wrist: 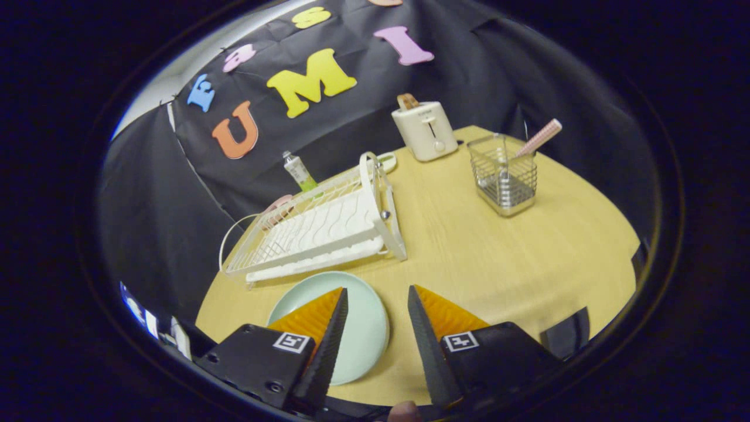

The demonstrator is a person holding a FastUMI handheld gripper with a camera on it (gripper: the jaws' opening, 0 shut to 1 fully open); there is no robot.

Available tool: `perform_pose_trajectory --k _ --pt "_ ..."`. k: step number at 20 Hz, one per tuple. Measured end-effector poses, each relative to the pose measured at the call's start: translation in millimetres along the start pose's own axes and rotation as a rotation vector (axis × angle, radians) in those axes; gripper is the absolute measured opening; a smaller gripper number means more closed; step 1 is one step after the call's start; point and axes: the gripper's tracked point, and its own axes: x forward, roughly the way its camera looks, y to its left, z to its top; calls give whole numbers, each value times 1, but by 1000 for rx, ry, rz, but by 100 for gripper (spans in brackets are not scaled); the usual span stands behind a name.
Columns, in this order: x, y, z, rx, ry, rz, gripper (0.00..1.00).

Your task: Take the plate from the dish rack, then take the spoon from the basket and place it into the plate.

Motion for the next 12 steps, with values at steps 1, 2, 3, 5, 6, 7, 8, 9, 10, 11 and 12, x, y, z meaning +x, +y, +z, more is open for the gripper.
perform_pose_trajectory --k 1,2,3,5,6,7,8,9,10,11,12 --pt "-8 -6 9 -39 -50 -21 72" --pt "-18 -17 19 -80 -107 -56 72" --pt "-28 -25 30 -115 -160 -72 72" --pt "-46 -46 44 -180 -244 -123 72" --pt "-53 -61 50 -210 -282 -163 73" --pt "-60 -78 56 -241 -322 -208 80" --pt "-65 -92 64 -267 -357 -243 87" --pt "-66 -107 68 -280 -378 -276 93" --pt "-67 -119 74 -284 -397 -291 100" --pt "-66 -132 79 -272 -409 -295 100" --pt "-62 -143 84 -258 -420 -288 100"
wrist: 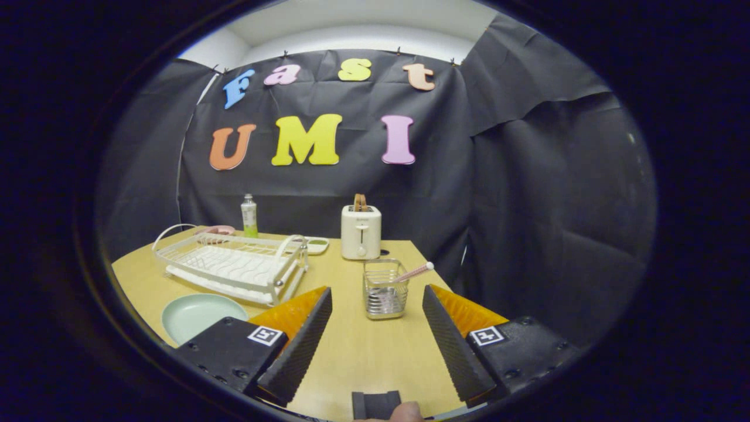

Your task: Take the plate from the dish rack, then take the spoon from the basket and place it into the plate.

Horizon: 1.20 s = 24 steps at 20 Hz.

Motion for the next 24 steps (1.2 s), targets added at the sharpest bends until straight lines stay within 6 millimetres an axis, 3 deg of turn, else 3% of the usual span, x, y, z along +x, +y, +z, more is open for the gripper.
perform_pose_trajectory --k 4,8,11,14,19,24 --pt "45 -31 1 47 -47 -3 100" --pt "94 -36 -6 104 -22 46 98" --pt "121 -31 -10 155 6 97 88" --pt "133 -24 -7 179 17 132 74" --pt "140 -14 -2 230 55 177 34" --pt "133 -2 4 289 126 240 17"
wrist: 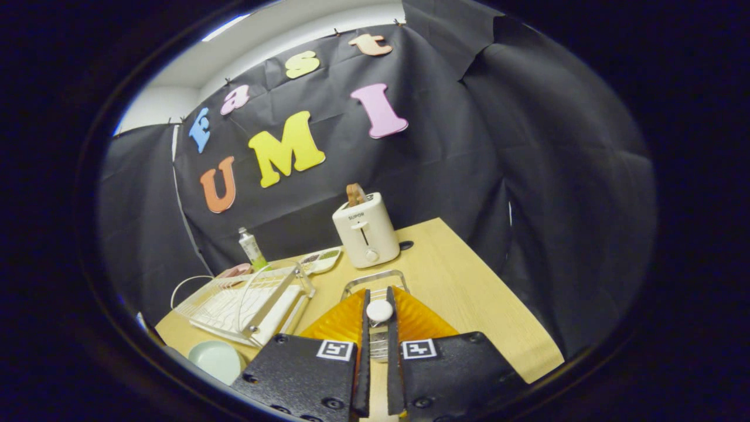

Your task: Take the plate from the dish rack, then take the spoon from the basket and place it into the plate.

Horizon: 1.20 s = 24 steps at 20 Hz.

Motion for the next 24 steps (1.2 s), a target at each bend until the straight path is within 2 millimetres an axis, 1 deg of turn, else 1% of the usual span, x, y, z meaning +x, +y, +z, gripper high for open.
perform_pose_trajectory --k 3,6,7,9,10,12,13,15,18,19,22,24 --pt "-10 2 13 -22 -12 -23 12" --pt "-33 6 44 -36 -79 -60 12" --pt "-44 9 55 -45 -102 -71 12" --pt "-70 26 70 -63 -135 -69 11" --pt "-81 37 72 -79 -143 -62 12" --pt "-105 69 75 -119 -146 -20 12" --pt "-116 90 73 -140 -136 16 12" --pt "-127 136 64 -181 -100 98 12" --pt "-142 190 45 -254 -51 204 12" --pt "-144 209 37 -280 -32 242 12" --pt "-144 253 1 -318 67 350 12" --pt "-137 275 -28 -315 169 415 12"
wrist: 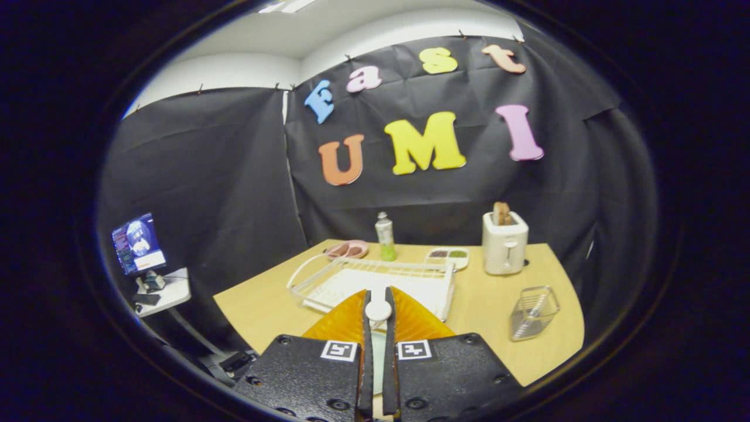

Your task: Take the plate from the dish rack, then take the spoon from the basket and place it into the plate.

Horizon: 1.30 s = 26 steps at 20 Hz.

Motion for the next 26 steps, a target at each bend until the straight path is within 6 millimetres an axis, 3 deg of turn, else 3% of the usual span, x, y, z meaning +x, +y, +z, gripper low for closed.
perform_pose_trajectory --k 6,10,13,19,22,23,26 --pt "48 37 -55 -14 221 127 12" --pt "71 41 -70 0 290 152 12" --pt "76 47 -79 22 331 181 15" --pt "82 46 -74 53 327 195 21" --pt "81 40 -66 50 296 176 38" --pt "81 35 -63 46 280 156 53" --pt "74 16 -49 17 199 68 80"
